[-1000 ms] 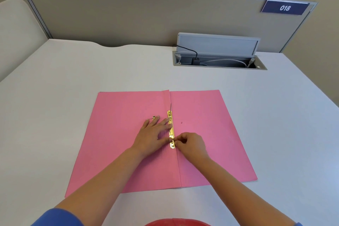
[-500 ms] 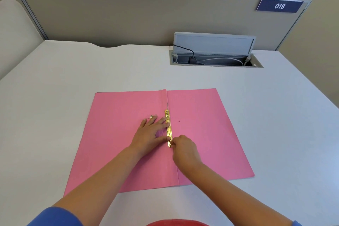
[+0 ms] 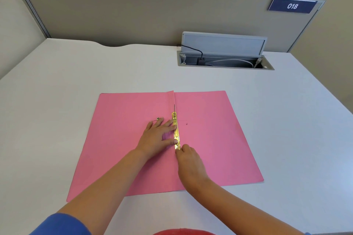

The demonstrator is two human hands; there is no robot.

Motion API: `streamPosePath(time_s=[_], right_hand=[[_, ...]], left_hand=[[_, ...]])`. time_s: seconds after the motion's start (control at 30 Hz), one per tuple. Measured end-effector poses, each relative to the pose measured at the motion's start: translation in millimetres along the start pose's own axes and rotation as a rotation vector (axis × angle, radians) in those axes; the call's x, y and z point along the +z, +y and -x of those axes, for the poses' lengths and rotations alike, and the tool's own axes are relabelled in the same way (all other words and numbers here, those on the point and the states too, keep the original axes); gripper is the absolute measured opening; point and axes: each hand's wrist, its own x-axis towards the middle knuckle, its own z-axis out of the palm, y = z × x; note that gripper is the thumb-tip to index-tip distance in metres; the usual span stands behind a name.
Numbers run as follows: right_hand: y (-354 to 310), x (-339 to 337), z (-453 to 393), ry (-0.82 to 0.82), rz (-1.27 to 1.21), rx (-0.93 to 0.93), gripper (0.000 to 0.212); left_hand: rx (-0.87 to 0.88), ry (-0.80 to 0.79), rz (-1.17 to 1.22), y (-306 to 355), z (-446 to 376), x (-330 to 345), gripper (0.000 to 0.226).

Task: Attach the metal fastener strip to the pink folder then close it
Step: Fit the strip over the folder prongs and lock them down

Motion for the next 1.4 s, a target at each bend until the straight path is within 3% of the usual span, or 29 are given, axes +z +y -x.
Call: streamPosePath(time_s=[0.03,0.23,0.47,0.63,0.8,0.93,1.13,1.4], right_hand=[[1.9,-1.2,2.3,0.082,0.045,-0.052,0.024],[15.8,4.0,8.0,0.164,0.127,-0.203,0.038],[37.6,14.6,8.7,0.232,-0.046,-0.289,0.033],[45.3,8.2,-2.4,0.014,-0.402,-0.138,0.031],[47.3,-2.2,-40.5,0.071,-0.809,0.197,0.027],[48.9,-11.7,-77.9,-0.01,-0.92,0.261,0.03],[46.8,-23.9,-119.3,-0.085,-0.916,0.205,0.034],[41.1,-20.3,-141.5,-0.086,-0.697,0.105,0.015]], left_hand=[[0.0,0.0,0.002,-0.1,0.0,0.2,0.06],[0.016,0.009,0.001,-1.7,2.5,1.5,0.059],[0.042,0.036,-0.081,-0.9,7.2,4.3,0.056],[0.038,0.038,-0.071,-0.3,8.4,4.4,0.057],[0.035,0.039,-0.065,-0.4,8.6,4.1,0.057],[0.032,0.055,-0.07,2.3,9.4,4.0,0.056],[0.047,0.093,-0.12,5.7,11.5,5.3,0.051],[0.077,0.123,-0.197,6.5,12.4,6.1,0.052]])
